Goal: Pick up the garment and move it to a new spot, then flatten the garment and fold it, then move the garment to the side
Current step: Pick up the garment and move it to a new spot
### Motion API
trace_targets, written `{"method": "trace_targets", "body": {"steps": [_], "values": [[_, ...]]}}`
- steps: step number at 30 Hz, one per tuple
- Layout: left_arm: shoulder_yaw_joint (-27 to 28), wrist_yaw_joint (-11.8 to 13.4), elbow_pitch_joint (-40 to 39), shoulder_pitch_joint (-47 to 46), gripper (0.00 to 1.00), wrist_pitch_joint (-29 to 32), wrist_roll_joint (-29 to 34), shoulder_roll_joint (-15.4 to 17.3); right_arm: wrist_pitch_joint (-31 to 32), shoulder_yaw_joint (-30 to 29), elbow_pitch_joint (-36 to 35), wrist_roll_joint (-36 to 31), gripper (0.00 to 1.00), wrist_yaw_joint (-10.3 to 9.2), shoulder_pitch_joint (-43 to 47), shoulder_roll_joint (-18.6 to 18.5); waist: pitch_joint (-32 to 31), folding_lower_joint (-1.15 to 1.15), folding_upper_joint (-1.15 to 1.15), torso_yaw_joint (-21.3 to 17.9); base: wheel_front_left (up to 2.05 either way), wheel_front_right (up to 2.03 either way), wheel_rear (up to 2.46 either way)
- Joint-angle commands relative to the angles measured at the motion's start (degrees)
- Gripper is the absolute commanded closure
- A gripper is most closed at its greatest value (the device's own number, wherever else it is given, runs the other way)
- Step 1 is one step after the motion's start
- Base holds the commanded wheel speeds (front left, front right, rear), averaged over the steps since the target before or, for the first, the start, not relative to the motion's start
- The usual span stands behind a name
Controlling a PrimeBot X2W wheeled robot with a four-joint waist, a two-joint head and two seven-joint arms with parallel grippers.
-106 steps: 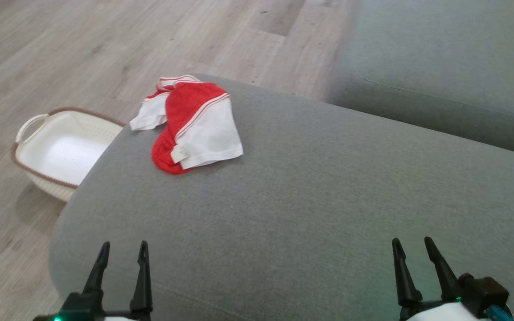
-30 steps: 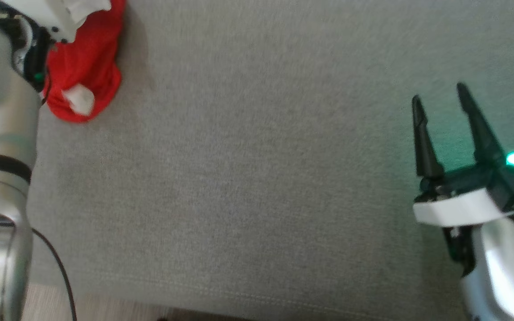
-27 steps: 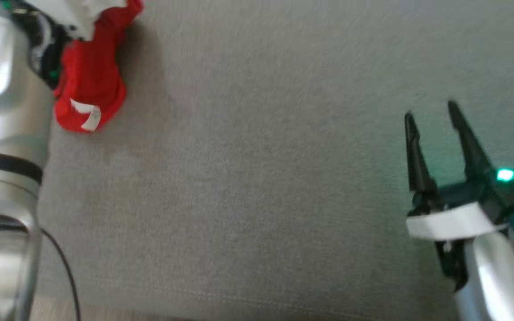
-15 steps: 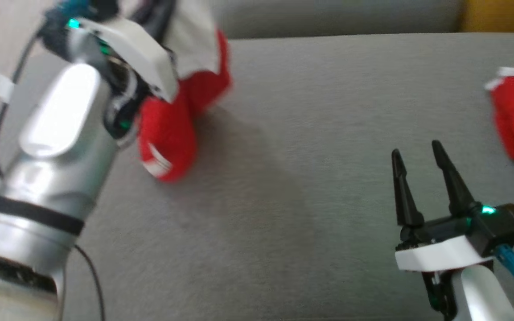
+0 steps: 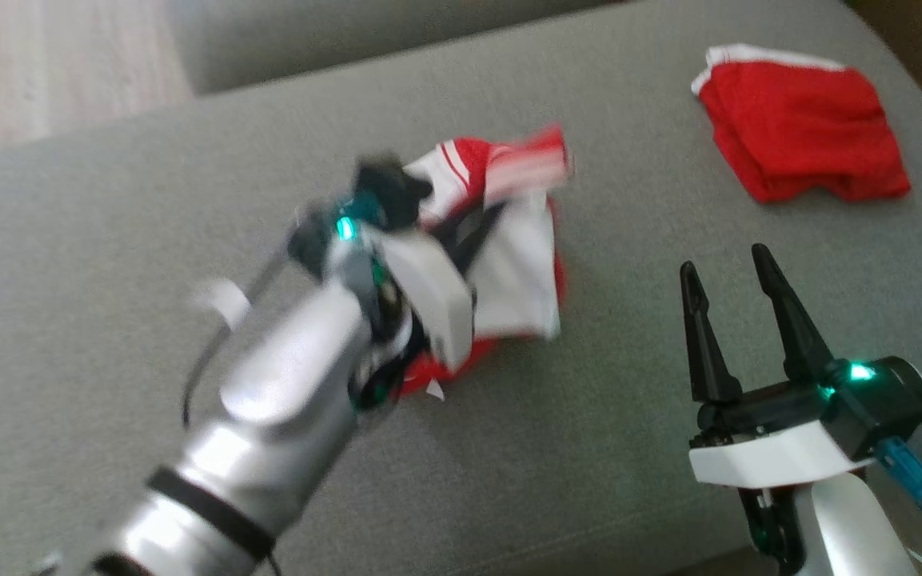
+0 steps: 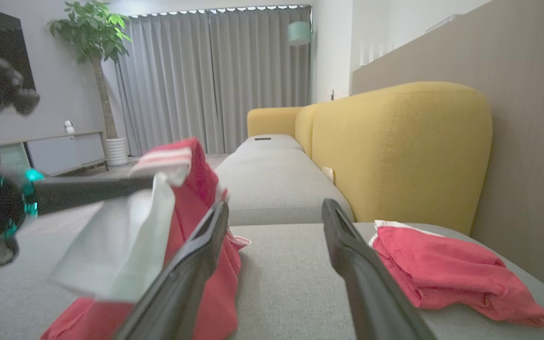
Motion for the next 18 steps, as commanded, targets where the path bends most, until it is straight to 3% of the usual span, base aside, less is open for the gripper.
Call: {"method": "trace_targets", "body": {"steps": [1, 7, 8, 9, 13, 18], "values": [[0.7, 0.3, 0.4, -0.1, 1.00, -0.6, 0.2, 1.2, -0.1, 1.5, -2.2, 0.4, 0.00, 0.39, -2.7, 0.1, 3.4, 0.00, 0.00, -2.1, 0.00, 0.00, 0.00], [-4.6, -0.1, 7.3, 6.5, 1.00, -4.8, 2.0, -0.7, -0.1, 1.5, -2.1, 0.4, 0.00, 0.39, -3.0, 0.1, 5.1, 0.00, 0.00, -1.5, 0.00, 0.00, 0.00], [-5.1, 0.0, 8.0, 7.2, 0.87, -5.8, 2.1, -0.9, -0.1, 1.4, -1.8, 0.4, 0.00, 0.39, -2.8, 0.1, 4.7, 0.00, 0.00, -1.0, 0.00, 0.00, 0.00], [-5.5, 0.3, 8.7, 7.8, 0.00, -6.9, 2.4, -1.2, -0.1, 1.4, -1.5, 0.3, 0.00, 0.39, -2.5, 0.1, 4.2, 0.00, 0.00, -0.5, 0.00, 0.00, 0.00], [-5.8, 2.9, 9.5, 8.8, 0.00, -10.2, 3.6, -1.6, -0.1, 1.5, -0.1, 0.1, 0.00, 0.39, -1.4, 0.1, 1.7, 0.00, 0.00, 1.9, 0.00, 0.00, 0.00], [-1.9, 9.8, 4.7, 11.5, 0.00, -11.8, 6.6, -1.9, -0.1, 0.8, 3.0, 0.0, 0.00, 0.39, 1.7, 0.1, -4.6, 0.00, 0.00, 7.6, 0.00, 0.00, 0.00]]}}
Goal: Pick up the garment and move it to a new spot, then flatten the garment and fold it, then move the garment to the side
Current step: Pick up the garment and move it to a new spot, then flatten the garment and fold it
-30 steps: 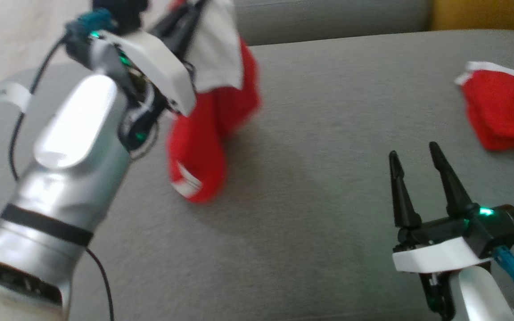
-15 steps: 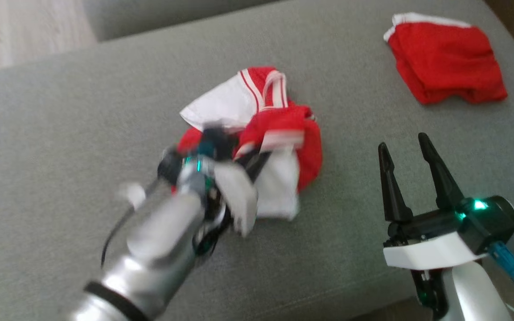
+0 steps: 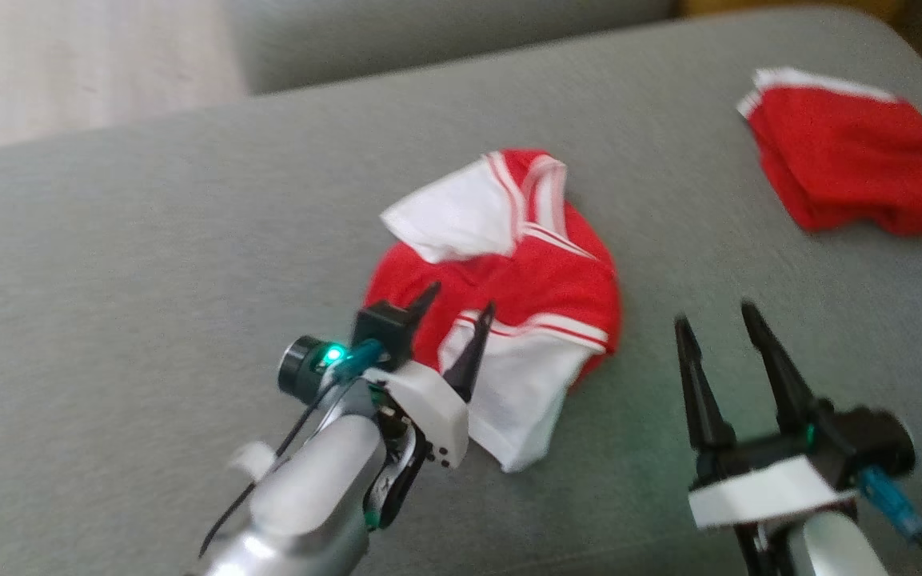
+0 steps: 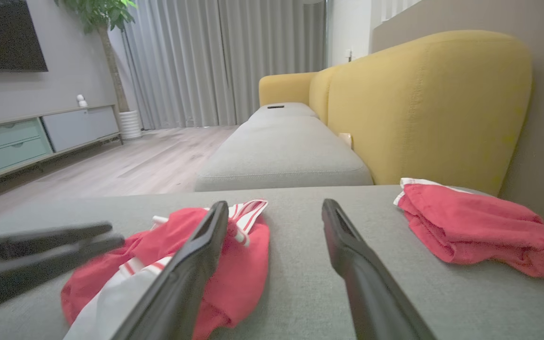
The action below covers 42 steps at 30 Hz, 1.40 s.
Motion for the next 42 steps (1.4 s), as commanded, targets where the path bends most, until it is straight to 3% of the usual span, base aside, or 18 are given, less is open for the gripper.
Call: {"method": "trace_targets", "body": {"steps": [1, 4, 10, 12, 18, 31, 42], "values": [[2.7, 0.7, -2.4, -0.4, 0.00, -0.7, 0.4, 0.4, -0.1, 0.9, -1.5, 0.2, 0.00, 0.39, -0.4, -0.1, -4.6, 0.00, 0.00, 4.9, 0.00, 0.00, 0.00], [9.4, 4.0, -9.9, 5.1, 0.00, -0.7, 3.1, 2.3, -0.1, -0.3, -0.5, 0.9, 0.00, 0.39, 0.8, -0.1, -6.8, 0.00, 0.00, 8.2, 0.00, 0.00, 0.00], [22.9, 7.0, -21.9, 18.1, 0.00, -0.7, 8.5, 5.7, -0.1, -2.0, 0.8, 2.5, 0.00, 0.39, 2.9, -0.1, -10.0, 0.00, 0.00, 13.3, 0.00, 0.00, 0.00], [28.4, 6.6, -26.9, 24.2, 0.00, -0.7, 11.6, 6.4, -0.1, -2.6, 1.2, 3.0, 0.00, 0.39, 4.1, -0.1, -11.2, 0.00, 0.00, 15.1, 0.00, 0.00, 0.00], [35.9, 3.9, -35.5, 33.7, 0.00, -0.7, 17.8, 6.1, -0.1, -3.6, 1.8, 3.5, 0.00, 0.39, 6.2, -0.1, -12.9, 0.00, 0.00, 17.0, 0.00, 0.00, 0.00], [39.8, -1.3, -39.7, 42.1, 0.00, -0.7, 24.4, 1.1, -0.1, -3.7, 3.6, 3.6, 0.00, 0.39, 10.1, -0.1, -14.7, 0.00, 0.00, 16.8, 0.00, 0.00, 0.00], [40.5, -2.5, -38.9, 42.0, 0.00, -0.7, 26.2, 0.3, -0.1, -3.9, 3.8, 4.0, 0.00, 0.39, 10.1, -0.1, -14.6, 0.00, 0.00, 16.3, 0.00, 0.00, 0.00]]}}
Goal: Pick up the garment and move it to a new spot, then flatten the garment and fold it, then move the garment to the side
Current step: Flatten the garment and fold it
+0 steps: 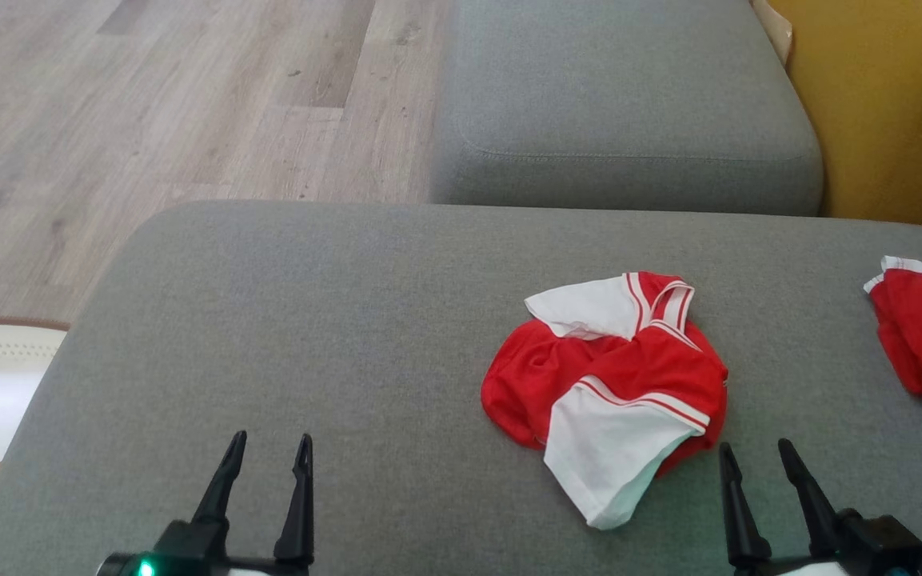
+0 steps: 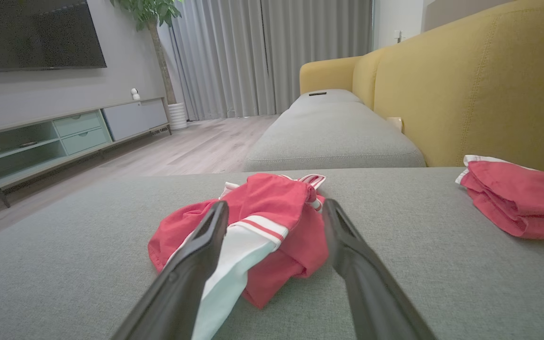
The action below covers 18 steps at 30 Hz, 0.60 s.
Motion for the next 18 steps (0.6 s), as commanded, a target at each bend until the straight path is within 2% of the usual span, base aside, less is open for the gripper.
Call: {"method": "trace_targets", "body": {"steps": [1, 18], "values": [[2.1, -0.4, -1.6, -2.5, 0.00, -0.5, 0.6, -0.5, -0.2, 1.0, -1.8, 0.2, 0.00, 0.39, -2.4, -0.4, 0.0, 0.00, 0.00, 0.0, 0.00, 0.00, 0.00], [2.2, -0.9, -1.1, -2.3, 0.00, -0.5, 1.2, -0.8, -0.2, 0.7, -1.8, 0.6, 0.00, 0.39, -2.4, -0.4, 0.1, 0.00, 0.00, -0.2, 0.00, 0.00, 0.00]]}}
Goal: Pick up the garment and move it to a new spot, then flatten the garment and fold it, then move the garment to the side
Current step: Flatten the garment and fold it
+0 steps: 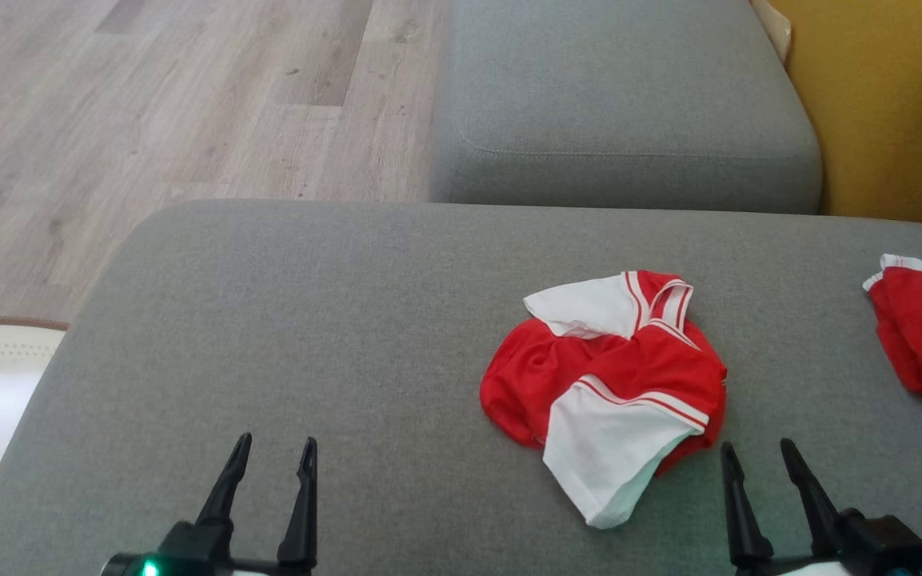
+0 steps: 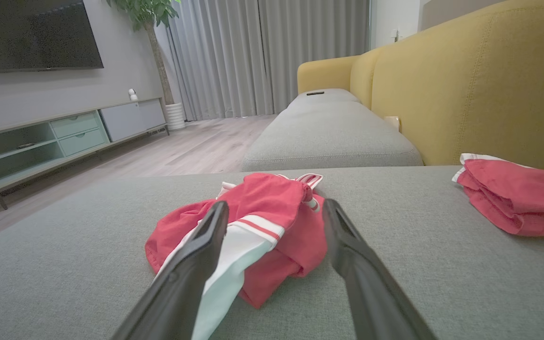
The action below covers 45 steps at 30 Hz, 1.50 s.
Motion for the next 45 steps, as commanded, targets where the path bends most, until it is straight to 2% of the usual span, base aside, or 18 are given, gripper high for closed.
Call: {"method": "trace_targets", "body": {"steps": [1, 15, 23, 28, 33, 39, 42, 45], "values": [[2.2, 0.0, -1.6, -2.3, 0.00, -0.5, 0.6, -0.6, -0.2, 1.0, -1.8, 0.4, 0.00, 0.39, -2.4, -0.4, 0.0, 0.00, 0.00, -0.1, 0.00, 0.00, 0.00], [1.7, -0.3, -1.4, -2.2, 0.00, -0.5, 0.8, -0.6, -0.2, 1.2, -2.2, 0.5, 0.00, 0.39, -2.6, -0.4, 0.2, 0.00, 0.00, -0.6, 0.00, 0.00, 0.00], [-1.0, -1.7, -1.0, -4.1, 0.00, -0.5, 0.7, -0.6, -0.2, 0.4, -4.2, -0.6, 0.00, 0.39, -4.3, -0.4, 2.0, 0.00, 0.00, -3.2, 0.00, 0.00, 0.00], [-7.2, -3.8, 0.2, -8.7, 0.00, -0.5, 0.5, -0.6, -0.2, -0.9, -7.0, -2.0, 0.00, 0.39, -5.9, -0.4, 5.0, 0.00, 0.00, -6.7, 0.00, 0.00, 0.00], [-16.2, -6.1, 3.3, -15.3, 0.00, -0.5, 0.6, -0.6, -0.2, -1.6, -10.1, -3.3, 0.00, 0.39, -7.8, -0.4, 8.8, 0.00, 0.00, -10.9, 0.00, 0.00, 0.00], [-26.1, -7.6, 10.8, -25.5, 0.00, -0.5, 0.7, -0.6, -0.2, -2.8, -13.9, -4.0, 0.00, 0.39, -11.0, -0.4, 15.1, 0.00, 0.00, -16.1, 0.00, 0.00, 0.00], [-30.0, -7.9, 14.7, -30.8, 0.00, -0.5, -0.1, -0.6, -0.2, -3.2, -15.2, -3.9, 0.00, 0.39, -12.8, -0.4, 18.5, 0.00, 0.00, -18.1, 0.00, 0.00, 0.00], [-34.2, -5.7, 18.6, -37.5, 0.00, -0.5, -0.4, -0.6, -0.2, -3.5, -16.0, -3.2, 0.00, 0.39, -14.5, -0.4, 22.0, 0.00, 0.00, -20.2, 0.00, 0.00, 0.00]]}}
